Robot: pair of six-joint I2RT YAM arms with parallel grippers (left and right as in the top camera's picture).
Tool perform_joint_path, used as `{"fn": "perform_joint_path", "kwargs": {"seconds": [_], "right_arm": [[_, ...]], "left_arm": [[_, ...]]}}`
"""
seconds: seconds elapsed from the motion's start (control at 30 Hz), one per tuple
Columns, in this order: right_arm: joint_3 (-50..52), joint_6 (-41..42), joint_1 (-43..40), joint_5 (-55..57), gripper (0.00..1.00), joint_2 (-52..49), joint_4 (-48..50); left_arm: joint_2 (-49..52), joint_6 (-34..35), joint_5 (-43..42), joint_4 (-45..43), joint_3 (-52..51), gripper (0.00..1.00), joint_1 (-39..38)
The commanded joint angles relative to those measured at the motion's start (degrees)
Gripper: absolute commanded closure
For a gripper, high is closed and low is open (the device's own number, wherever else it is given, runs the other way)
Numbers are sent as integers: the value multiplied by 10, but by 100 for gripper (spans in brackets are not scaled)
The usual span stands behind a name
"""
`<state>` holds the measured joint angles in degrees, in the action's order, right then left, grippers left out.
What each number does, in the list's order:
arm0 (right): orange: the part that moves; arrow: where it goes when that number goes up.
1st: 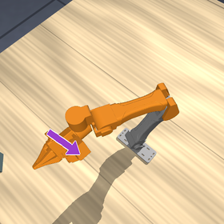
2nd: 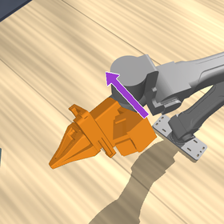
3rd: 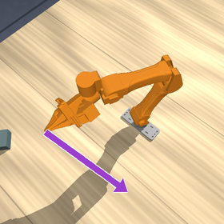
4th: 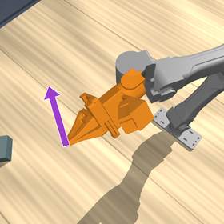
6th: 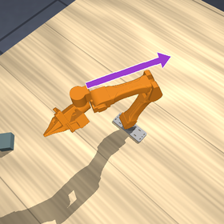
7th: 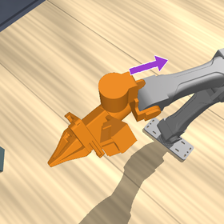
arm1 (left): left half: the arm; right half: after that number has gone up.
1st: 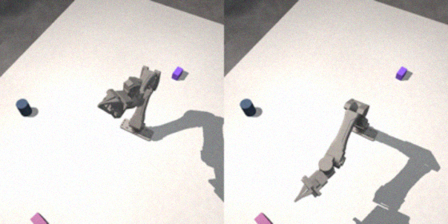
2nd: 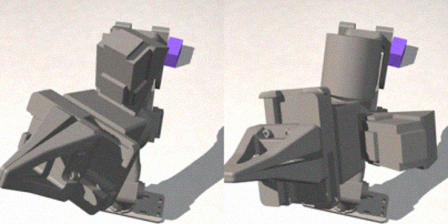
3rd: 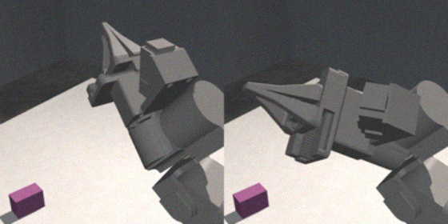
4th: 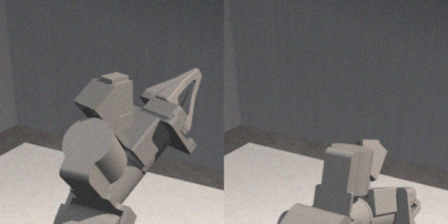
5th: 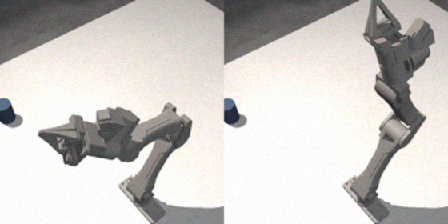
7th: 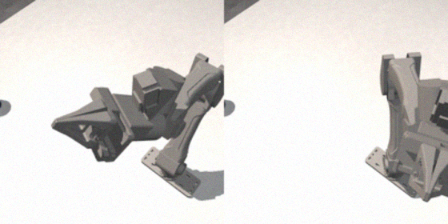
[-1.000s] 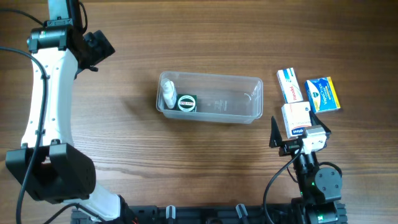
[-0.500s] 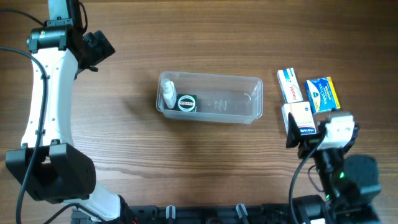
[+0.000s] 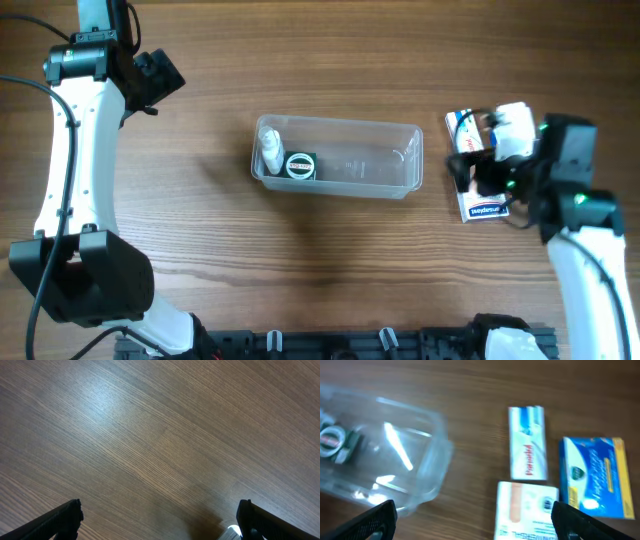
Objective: Pack container
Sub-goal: 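Move the right gripper over the Hansaplast box on the right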
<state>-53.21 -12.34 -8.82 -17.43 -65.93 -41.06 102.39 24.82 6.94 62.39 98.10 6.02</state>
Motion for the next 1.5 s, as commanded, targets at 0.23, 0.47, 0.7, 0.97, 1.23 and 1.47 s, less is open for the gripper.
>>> {"fn": "perform_joint_path", "kwargs": {"seconds": [0.23, 0.47, 0.7, 0.97, 1.23, 1.47], "right_arm": [[-21, 1, -92, -38, 0, -21, -19], [-21, 78, -89, 70, 0, -52, -88], [-20, 49, -37, 112, 0, -153, -89], [-20, 35, 26, 188, 0, -260, -62], [-16, 37, 25, 187, 0, -292, -28], [-18, 33, 26, 159, 0, -294, -17]], "left_arm": [[-12, 12, -5, 0, 5, 0, 3], [-12, 12, -5, 0, 5, 0, 3], [-12, 12, -5, 0, 5, 0, 3], [-12, 12, -5, 0, 5, 0, 3], [-12, 12, -5, 0, 5, 0, 3], [-12, 12, -5, 0, 5, 0, 3]]}}
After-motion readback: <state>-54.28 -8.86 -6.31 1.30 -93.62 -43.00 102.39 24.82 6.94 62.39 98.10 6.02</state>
